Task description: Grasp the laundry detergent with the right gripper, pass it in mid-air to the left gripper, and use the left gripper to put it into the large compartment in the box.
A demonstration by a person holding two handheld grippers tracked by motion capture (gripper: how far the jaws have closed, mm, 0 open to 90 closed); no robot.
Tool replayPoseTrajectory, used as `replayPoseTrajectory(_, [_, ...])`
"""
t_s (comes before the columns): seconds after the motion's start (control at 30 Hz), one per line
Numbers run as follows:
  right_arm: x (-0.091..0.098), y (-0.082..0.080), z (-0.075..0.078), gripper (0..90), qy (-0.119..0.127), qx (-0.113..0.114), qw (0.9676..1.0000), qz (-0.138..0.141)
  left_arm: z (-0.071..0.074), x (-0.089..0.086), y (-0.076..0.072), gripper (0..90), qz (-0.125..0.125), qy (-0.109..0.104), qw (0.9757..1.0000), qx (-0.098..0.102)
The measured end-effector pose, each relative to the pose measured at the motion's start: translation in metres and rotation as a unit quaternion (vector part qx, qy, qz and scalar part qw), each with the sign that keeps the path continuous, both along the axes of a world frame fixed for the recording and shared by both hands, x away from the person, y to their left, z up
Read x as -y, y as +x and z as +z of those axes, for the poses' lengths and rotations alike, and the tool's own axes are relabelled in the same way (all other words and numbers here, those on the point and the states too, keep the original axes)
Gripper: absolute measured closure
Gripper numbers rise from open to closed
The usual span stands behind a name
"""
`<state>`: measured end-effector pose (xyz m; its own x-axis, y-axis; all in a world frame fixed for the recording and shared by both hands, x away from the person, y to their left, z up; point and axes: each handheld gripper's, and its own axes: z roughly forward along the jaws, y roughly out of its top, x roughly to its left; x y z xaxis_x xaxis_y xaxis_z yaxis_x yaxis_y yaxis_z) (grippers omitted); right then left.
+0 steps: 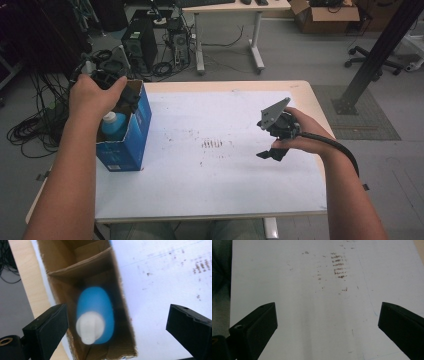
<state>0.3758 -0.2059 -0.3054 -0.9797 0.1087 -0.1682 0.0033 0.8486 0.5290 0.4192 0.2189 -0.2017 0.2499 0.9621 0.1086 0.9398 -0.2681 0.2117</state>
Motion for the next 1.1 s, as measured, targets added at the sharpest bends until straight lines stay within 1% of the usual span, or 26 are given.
replayPoseTrajectory(0.1, [0.000,0.000,0.000,2.2,0.001,0.000,1.0000,0.000,0.004,0.004,0.000,4.6,-0.001,0.010,0.9999,0.000])
replayPoseTrajectory(0.17, [0.001,0.000,0.001,2.2,-0.001,0.000,1.0000,-0.001,0.006,0.007,0.000,4.7,-0.011,0.010,0.9999,-0.001])
replayPoseTrajectory(0.23, [0.002,0.000,0.002,2.2,0.000,0.000,1.0000,-0.002,0.009,0.009,-0.001,4.7,-0.020,0.001,0.9998,0.002])
replayPoseTrajectory(0.3, [0.002,0.000,0.002,2.2,0.000,0.001,1.0000,-0.002,0.011,0.012,-0.002,4.9,-0.032,0.008,0.9995,0.004])
replayPoseTrajectory(0.37, [0.003,0.000,0.003,2.2,0.001,0.002,1.0000,-0.003,0.014,0.014,-0.002,5.0,-0.039,0.007,0.9992,0.006])
replayPoseTrajectory(0.43, [0.004,0.000,0.004,2.2,0.002,0.004,1.0000,-0.004,0.017,0.017,-0.003,4.8,-0.046,0.012,0.9988,0.008])
replayPoseTrajectory(0.5, [0.004,-0.001,0.005,2.2,0.002,0.003,1.0000,-0.006,0.020,0.021,-0.003,4.9,-0.055,0.009,0.9984,0.009])
replayPoseTrajectory(0.57, [0.005,-0.001,0.006,2.2,0.001,0.004,1.0000,-0.006,0.023,0.024,-0.004,4.8,-0.067,0.014,0.9976,0.009])
replayPoseTrajectory(0.63, [0.006,-0.002,0.006,2.2,0.002,0.004,1.0000,-0.007,0.026,0.029,-0.005,4.8,-0.082,0.010,0.9964,0.015])
replayPoseTrajectory(0.67, [0.006,-0.002,0.007,2.2,0.001,0.005,1.0000,-0.008,0.027,0.031,-0.005,4.6,-0.091,0.009,0.9957,0.014])
replayPoseTrajectory(0.7, [0.007,-0.002,0.007,2.2,0.001,0.005,1.0000,-0.008,0.028,0.034,-0.005,4.3,-0.100,0.009,0.9949,0.012])
replayPoseTrajectory(0.8, [0.008,-0.003,0.007,2.2,0.002,0.005,1.0000,-0.007,0.031,0.042,-0.007,4.6,-0.131,0.009,0.9913,0.012])
replayPoseTrajectory(0.83, [0.009,-0.003,0.007,2.2,0.002,0.005,0.9999,-0.009,0.033,0.045,-0.007,4.6,-0.137,0.010,0.9904,0.013])
replayPoseTrajectory(0.9, [0.010,-0.004,0.008,2.2,0.001,0.005,0.9999,-0.009,0.035,0.051,-0.008,4.6,-0.156,0.009,0.9876,0.017])
replayPoseTrajectory(0.93, [0.011,-0.004,0.008,2.2,0.001,0.005,0.9999,-0.011,0.037,0.053,-0.008,4.6,-0.164,0.010,0.9863,0.015])
replayPoseTrajectory(0.97, [0.011,-0.004,0.008,2.2,0.000,0.005,0.9999,-0.010,0.038,0.057,-0.008,4.6,-0.180,0.013,0.9835,0.012])
replayPoseTrajectory(1.0, [0.012,-0.004,0.008,2.2,-0.001,0.006,0.9999,-0.011,0.038,0.060,-0.008,4.6,-0.188,0.015,0.9820,0.009])
replayPoseTrajectory(1.03, [0.012,-0.004,0.009,2.2,-0.002,0.004,0.9999,-0.012,0.039,0.064,-0.009,4.6,-0.202,0.020,0.9792,0.005])
replayPoseTrajectory(1.1, [0.013,-0.004,0.010,2.2,-0.003,0.006,0.9999,-0.013,0.041,0.071,-0.009,4.6,-0.219,0.021,0.9755,0.006])
